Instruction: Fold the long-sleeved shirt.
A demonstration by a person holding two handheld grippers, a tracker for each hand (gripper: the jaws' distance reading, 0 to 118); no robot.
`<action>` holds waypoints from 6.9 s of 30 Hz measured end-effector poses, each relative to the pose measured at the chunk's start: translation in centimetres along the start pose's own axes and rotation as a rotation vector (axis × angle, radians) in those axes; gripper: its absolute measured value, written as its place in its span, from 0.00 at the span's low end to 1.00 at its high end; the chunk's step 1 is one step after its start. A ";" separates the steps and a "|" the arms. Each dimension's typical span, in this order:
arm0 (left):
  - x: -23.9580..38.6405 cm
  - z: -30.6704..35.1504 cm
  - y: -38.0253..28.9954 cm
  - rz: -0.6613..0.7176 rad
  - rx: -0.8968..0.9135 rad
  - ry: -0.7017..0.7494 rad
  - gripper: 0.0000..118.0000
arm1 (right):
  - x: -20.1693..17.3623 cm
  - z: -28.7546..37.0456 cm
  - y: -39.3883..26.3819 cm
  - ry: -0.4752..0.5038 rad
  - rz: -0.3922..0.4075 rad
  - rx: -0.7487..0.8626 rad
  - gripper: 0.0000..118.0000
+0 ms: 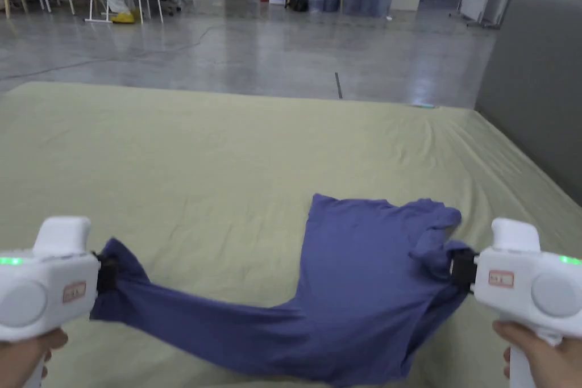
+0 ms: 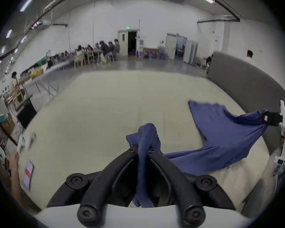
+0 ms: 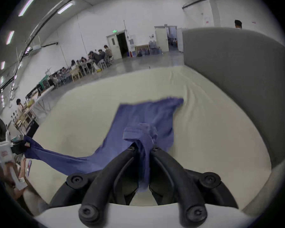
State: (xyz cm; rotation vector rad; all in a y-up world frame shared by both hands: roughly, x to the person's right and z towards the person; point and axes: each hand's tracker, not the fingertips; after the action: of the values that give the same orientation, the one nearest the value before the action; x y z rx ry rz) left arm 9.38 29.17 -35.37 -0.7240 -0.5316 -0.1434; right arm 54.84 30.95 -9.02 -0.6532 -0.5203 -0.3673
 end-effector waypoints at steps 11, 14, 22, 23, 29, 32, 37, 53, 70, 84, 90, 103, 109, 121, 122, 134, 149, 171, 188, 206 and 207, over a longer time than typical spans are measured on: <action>-2.6 -1.6 -9.1 0.010 -0.129 0.028 0.06 | 2.8 -2.3 -9.6 -0.094 -0.052 -0.162 0.28; -2.7 -0.6 -8.0 0.048 -0.070 0.022 0.54 | 2.3 -1.5 -7.9 -0.119 -0.010 -0.199 0.90; 2.3 4.7 -5.7 0.030 0.029 -0.176 0.13 | -0.7 4.9 -4.2 -0.067 0.032 0.025 0.08; 3.6 4.8 -6.0 0.029 0.005 -0.215 0.00 | -1.2 4.7 -4.3 -0.081 0.032 0.021 0.03; 12.0 4.2 -8.5 -0.075 -0.052 -0.408 0.00 | -1.8 3.6 -5.0 -0.035 0.061 0.004 0.03; 16.2 1.7 -9.0 -0.071 -0.092 -0.426 0.22 | -1.5 2.9 -5.1 -0.036 0.064 -0.018 0.03; 22.8 -4.3 -9.7 -0.129 -0.205 -0.402 0.93 | -0.9 1.8 -5.7 -0.032 0.056 -0.051 0.03; 27.3 -11.1 -10.3 -0.311 -0.244 -0.190 0.01 | 1.1 0.5 -7.0 -0.088 0.071 -0.133 0.03; 19.3 -7.7 -5.7 -0.043 -0.102 -0.399 0.01 | -8.4 -11.5 12.5 0.156 0.250 -0.019 0.03; 16.9 -18.5 0.5 0.101 -0.213 -0.471 0.01 | -15.4 -44.3 20.4 0.055 0.349 -0.429 0.69; 16.5 -18.3 -0.3 0.138 -0.222 -0.466 0.01 | -16.3 -47.6 18.7 0.003 0.369 -0.494 0.64; 11.2 -10.6 6.9 0.144 0.027 -0.344 0.01 | -11.2 -29.0 27.9 -0.013 0.238 -0.148 0.02; 7.8 -5.1 18.1 0.130 0.241 -0.245 0.01 | -9.2 -12.8 35.5 0.002 0.235 0.092 0.02; 7.8 1.7 45.5 0.030 0.474 -0.095 0.01 | -8.8 -0.9 45.9 -0.060 0.167 0.301 0.02; 7.8 1.9 47.2 0.039 0.477 -0.100 0.01 | -8.9 -0.6 46.7 -0.065 0.159 0.315 0.02; 9.6 3.0 55.0 -0.053 0.616 0.016 0.01 | -10.3 3.4 53.9 -0.080 0.095 0.493 0.02; 8.4 -8.7 44.0 -0.020 0.433 -0.050 0.01 | -5.9 -7.5 44.3 -0.054 0.028 0.318 0.02; 5.8 5.6 -2.9 0.012 0.227 -0.148 0.01 | 1.4 6.8 -2.2 0.002 0.136 0.030 0.02; 4.9 4.8 -18.6 0.124 -0.064 -0.121 0.54 | 3.7 2.4 -17.1 -0.119 0.193 -0.420 0.65; 3.7 -1.6 -1.3 0.035 0.060 -0.082 0.00 | -0.2 0.8 -4.6 -0.045 0.087 -0.109 0.04; 3.7 -3.1 -0.5 0.106 0.007 -0.130 0.00 | -0.3 0.4 -4.5 -0.038 0.082 -0.114 0.04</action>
State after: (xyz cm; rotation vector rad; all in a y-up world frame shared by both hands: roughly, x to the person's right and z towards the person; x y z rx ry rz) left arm 13.68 26.95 -35.17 -0.7559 -0.6160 0.0041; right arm 52.36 27.90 -6.77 -0.7904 -0.5103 -0.3094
